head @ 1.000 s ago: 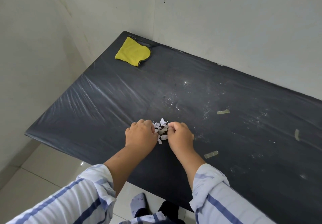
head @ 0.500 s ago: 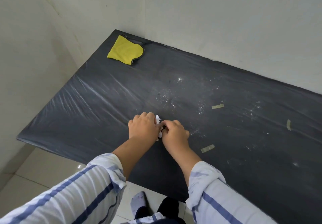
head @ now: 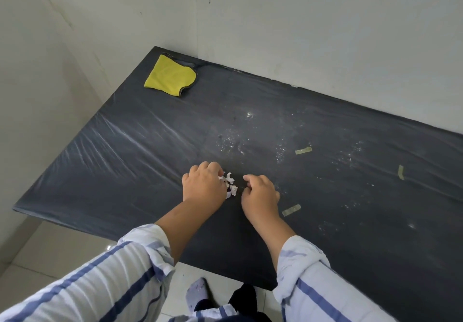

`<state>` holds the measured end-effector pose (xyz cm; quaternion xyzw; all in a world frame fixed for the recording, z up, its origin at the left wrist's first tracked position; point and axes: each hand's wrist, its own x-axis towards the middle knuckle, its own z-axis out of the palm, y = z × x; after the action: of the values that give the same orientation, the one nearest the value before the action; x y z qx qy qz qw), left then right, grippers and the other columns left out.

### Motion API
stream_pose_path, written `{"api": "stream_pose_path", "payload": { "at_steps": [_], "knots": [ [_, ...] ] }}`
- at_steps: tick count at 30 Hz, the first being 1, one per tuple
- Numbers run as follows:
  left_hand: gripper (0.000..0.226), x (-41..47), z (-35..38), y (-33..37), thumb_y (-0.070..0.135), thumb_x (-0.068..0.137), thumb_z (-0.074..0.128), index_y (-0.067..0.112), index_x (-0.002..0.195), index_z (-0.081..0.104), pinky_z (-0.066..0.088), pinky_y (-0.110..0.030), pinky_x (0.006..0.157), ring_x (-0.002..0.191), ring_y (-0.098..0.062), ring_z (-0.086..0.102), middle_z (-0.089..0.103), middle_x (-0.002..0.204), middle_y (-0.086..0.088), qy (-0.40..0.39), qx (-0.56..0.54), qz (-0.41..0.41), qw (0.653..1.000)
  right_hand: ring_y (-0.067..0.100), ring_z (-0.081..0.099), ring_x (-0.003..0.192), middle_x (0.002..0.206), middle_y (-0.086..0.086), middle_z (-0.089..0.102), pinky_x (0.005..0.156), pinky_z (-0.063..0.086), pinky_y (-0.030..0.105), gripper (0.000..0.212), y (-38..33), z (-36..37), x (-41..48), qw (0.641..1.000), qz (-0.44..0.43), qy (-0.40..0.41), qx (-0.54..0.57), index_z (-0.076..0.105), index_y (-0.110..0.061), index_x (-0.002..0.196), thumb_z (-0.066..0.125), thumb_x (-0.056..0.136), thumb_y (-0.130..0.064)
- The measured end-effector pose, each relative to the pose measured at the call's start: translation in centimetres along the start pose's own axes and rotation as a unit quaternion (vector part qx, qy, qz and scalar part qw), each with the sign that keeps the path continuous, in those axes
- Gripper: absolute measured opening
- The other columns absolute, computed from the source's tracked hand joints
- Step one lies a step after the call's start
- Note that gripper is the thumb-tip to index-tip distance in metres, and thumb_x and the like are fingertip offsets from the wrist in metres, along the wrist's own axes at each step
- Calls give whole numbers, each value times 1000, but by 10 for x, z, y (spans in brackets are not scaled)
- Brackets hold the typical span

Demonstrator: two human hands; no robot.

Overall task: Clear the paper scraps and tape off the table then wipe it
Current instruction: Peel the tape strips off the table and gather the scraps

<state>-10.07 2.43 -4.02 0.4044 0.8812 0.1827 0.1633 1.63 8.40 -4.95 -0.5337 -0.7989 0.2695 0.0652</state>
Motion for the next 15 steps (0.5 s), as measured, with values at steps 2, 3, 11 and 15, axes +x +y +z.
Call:
{"api": "stream_pose_path", "payload": {
  "at_steps": [2, 3, 11, 15],
  "knots": [
    [25, -5, 2, 8, 17, 85, 48, 23, 108, 56, 33, -34, 91, 107, -22, 46, 55, 112, 4, 11, -5, 26, 1000, 23, 43, 116, 120, 1, 53, 94, 30, 37, 36, 12, -6, -6, 1000, 3, 16, -18, 57, -21, 120, 45, 88, -10],
    [26, -8, 5, 13, 16, 85, 48, 23, 108, 56, 32, -34, 91, 107, -22, 46, 54, 113, 5, 17, -5, 44, 999, 23, 43, 116, 121, 1, 53, 94, 30, 37, 35, 18, -8, -9, 999, 0, 25, -26, 58, -21, 119, 46, 89, -10],
    [33, -31, 55, 59, 11, 84, 47, 18, 114, 60, 31, -31, 101, 116, -21, 44, 53, 119, 3, -48, -53, 219, 973, 21, 41, 123, 126, 1, 53, 100, 29, 40, 32, 76, -33, -20, 997, 5, 65, -51, 62, -18, 116, 49, 88, -10],
    [39, -38, 78, 75, 13, 90, 45, 18, 127, 54, 21, -30, 113, 134, -16, 30, 42, 138, 4, -103, -46, 223, 968, 20, 37, 130, 135, 1, 48, 104, 27, 41, 36, 110, -47, -26, 996, 31, 71, -52, 57, -18, 123, 48, 89, -10]
  ]
}}
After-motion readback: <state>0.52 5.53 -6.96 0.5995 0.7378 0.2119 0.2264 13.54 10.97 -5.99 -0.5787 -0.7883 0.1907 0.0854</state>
